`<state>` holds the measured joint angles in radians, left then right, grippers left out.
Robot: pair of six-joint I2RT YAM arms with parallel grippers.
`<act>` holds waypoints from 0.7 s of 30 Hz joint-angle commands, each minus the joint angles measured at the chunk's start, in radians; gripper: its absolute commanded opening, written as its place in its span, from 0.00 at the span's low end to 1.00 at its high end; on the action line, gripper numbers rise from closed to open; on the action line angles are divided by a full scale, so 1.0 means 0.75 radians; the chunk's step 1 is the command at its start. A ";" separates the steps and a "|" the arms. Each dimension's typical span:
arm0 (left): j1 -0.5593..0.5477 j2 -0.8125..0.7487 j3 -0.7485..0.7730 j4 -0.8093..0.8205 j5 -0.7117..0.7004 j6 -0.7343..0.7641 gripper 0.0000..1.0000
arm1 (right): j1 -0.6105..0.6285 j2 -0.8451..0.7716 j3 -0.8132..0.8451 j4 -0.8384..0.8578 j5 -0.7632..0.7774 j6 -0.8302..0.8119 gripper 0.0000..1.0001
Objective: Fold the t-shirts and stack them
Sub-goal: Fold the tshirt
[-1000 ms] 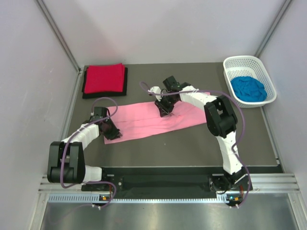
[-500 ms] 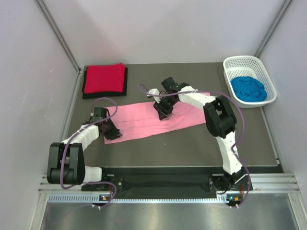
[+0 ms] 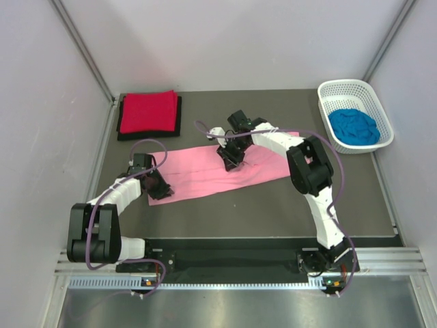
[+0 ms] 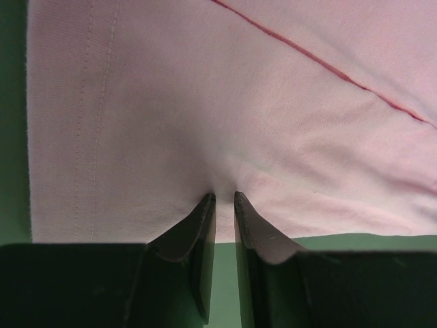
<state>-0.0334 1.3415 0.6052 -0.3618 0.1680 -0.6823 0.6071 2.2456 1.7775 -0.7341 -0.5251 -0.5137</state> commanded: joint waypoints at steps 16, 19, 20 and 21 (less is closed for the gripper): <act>0.006 0.052 -0.067 0.028 -0.075 0.010 0.22 | 0.047 -0.043 0.035 0.058 0.042 -0.009 0.00; 0.006 0.036 -0.069 0.010 -0.095 0.016 0.22 | 0.047 -0.049 0.023 0.089 0.064 0.000 0.00; 0.006 0.028 -0.073 0.006 -0.101 0.016 0.22 | 0.047 -0.047 0.031 0.089 0.070 0.000 0.00; 0.006 0.026 -0.077 0.002 -0.105 0.016 0.22 | 0.047 -0.045 0.033 0.091 0.084 0.000 0.00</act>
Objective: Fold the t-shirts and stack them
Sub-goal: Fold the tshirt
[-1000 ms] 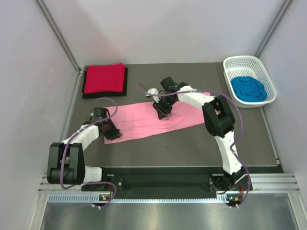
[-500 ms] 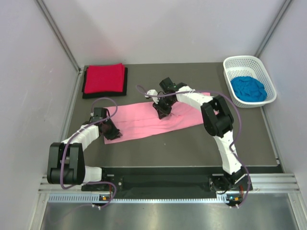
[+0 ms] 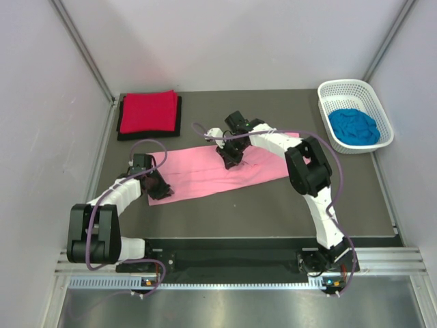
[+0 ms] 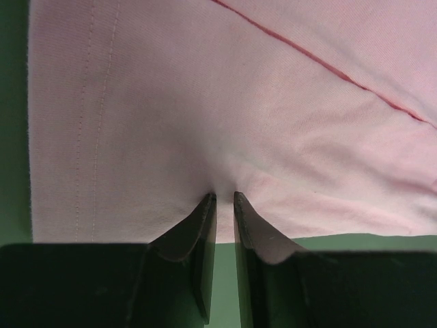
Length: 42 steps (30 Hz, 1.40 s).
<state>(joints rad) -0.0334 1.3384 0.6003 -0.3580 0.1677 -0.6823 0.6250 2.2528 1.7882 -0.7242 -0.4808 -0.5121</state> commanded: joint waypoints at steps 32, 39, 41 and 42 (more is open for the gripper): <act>0.008 -0.009 0.369 -0.111 -0.034 0.012 0.26 | -0.044 -0.400 -0.120 0.242 0.696 0.878 0.28; 0.008 0.085 0.349 -0.038 -0.043 0.008 0.25 | -0.195 -0.590 -0.445 0.241 0.751 1.490 0.31; 0.020 0.144 0.361 -0.063 -0.068 -0.002 0.25 | -0.281 -0.633 -0.539 0.272 0.758 1.550 0.31; 0.028 0.166 0.372 -0.071 -0.076 -0.005 0.25 | -0.312 -0.639 -0.558 0.286 0.758 1.568 0.30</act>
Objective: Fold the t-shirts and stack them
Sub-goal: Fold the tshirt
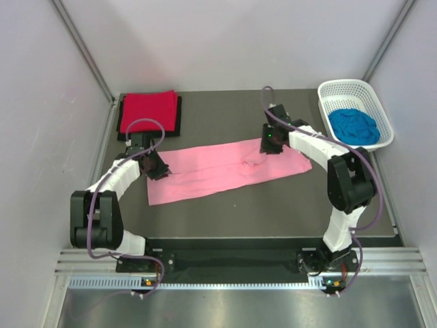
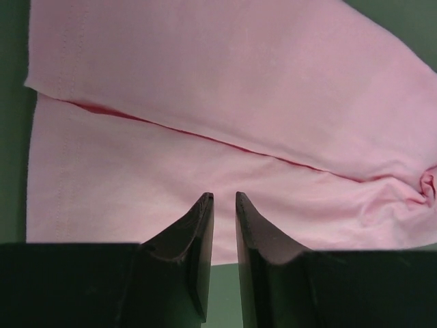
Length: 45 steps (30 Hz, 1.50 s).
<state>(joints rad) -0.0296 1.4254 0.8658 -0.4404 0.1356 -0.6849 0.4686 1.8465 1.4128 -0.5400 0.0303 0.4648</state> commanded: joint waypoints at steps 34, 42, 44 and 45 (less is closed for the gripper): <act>0.172 -0.184 0.020 -0.192 -0.604 -0.148 0.24 | -0.379 0.426 0.253 0.094 0.377 0.288 0.29; 0.170 -0.203 0.046 -0.151 -0.424 -0.073 0.23 | -0.396 0.593 0.470 0.049 0.326 0.241 0.30; 0.170 -0.195 0.036 -0.133 -0.412 -0.066 0.23 | -0.402 0.628 0.515 0.063 0.289 0.199 0.30; 0.170 -0.191 0.030 -0.123 -0.382 -0.062 0.23 | -0.404 0.679 0.590 0.051 0.275 0.188 0.30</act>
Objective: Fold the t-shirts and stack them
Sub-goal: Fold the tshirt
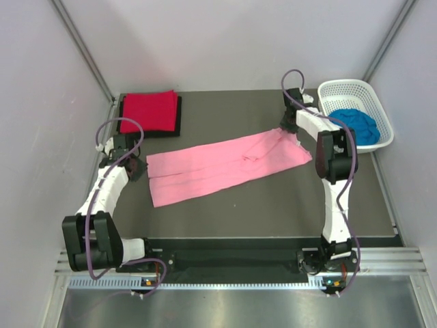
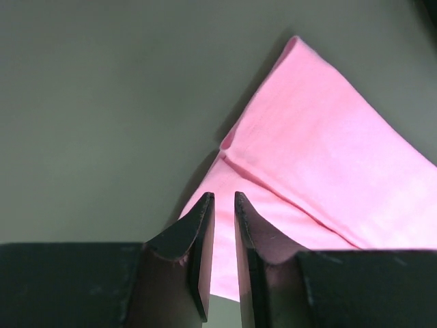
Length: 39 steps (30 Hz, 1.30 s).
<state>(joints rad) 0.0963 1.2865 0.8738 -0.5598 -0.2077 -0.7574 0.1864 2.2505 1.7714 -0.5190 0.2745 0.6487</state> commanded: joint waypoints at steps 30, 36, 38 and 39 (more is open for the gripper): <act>-0.341 0.119 -0.214 0.370 0.479 0.288 0.26 | -0.040 0.188 0.485 0.412 -0.573 -0.202 0.45; -0.353 0.070 -0.349 0.433 0.494 0.251 0.25 | -0.040 -0.014 0.432 0.185 -0.446 -0.233 0.62; -0.355 0.056 -0.390 0.444 0.508 0.216 0.25 | -0.038 -0.120 0.314 0.179 -0.425 -0.227 0.63; -0.355 0.052 -0.402 0.454 0.516 0.190 0.25 | -0.040 -0.157 0.267 0.181 -0.413 -0.223 0.64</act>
<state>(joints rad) -0.1684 1.3548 0.6071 -0.2699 0.1688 -0.5785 0.1501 2.2940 2.0407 -0.3580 -0.0853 0.4965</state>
